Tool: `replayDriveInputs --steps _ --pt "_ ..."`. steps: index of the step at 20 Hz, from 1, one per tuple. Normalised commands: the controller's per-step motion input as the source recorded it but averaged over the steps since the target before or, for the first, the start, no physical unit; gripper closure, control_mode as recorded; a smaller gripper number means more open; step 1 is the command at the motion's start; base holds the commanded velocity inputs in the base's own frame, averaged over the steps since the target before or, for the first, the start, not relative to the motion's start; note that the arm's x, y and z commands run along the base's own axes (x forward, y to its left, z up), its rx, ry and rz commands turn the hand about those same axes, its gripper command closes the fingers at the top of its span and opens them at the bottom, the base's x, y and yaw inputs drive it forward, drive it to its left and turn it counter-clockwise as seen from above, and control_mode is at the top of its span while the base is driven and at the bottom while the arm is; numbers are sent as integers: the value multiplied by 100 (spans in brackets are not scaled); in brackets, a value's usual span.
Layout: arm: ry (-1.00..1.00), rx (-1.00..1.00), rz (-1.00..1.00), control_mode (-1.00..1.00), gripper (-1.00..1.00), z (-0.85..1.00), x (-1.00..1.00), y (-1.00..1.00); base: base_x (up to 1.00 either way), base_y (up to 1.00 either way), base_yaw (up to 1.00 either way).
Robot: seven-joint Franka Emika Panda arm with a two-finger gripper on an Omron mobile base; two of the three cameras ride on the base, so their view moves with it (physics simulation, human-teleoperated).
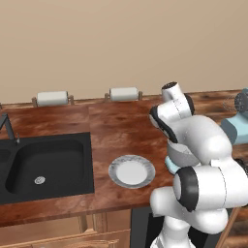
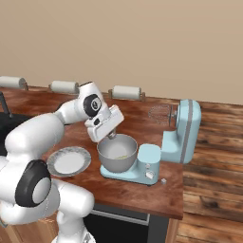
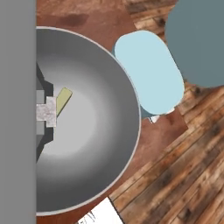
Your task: Add butter and sugar cubes to the stand mixer bowl and then turn on the stand mixer to begin making frosting.
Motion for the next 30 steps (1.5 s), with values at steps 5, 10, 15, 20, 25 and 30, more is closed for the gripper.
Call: replayDriveInputs --steps 5,10,15,20,25,30 --pt "0 0 0 -100 100 -23 0 0 0 0 0" --pt "0 0 0 -100 100 -18 0 -3 0 0 0" --pt "0 0 0 -100 100 -19 0 -8 0 0 0" --pt "0 0 0 -100 100 -21 0 -16 0 0 0" --pt "0 0 0 -100 100 -23 0 -17 0 0 0" --pt "0 0 0 -100 100 -27 3 -10 0 0 0"
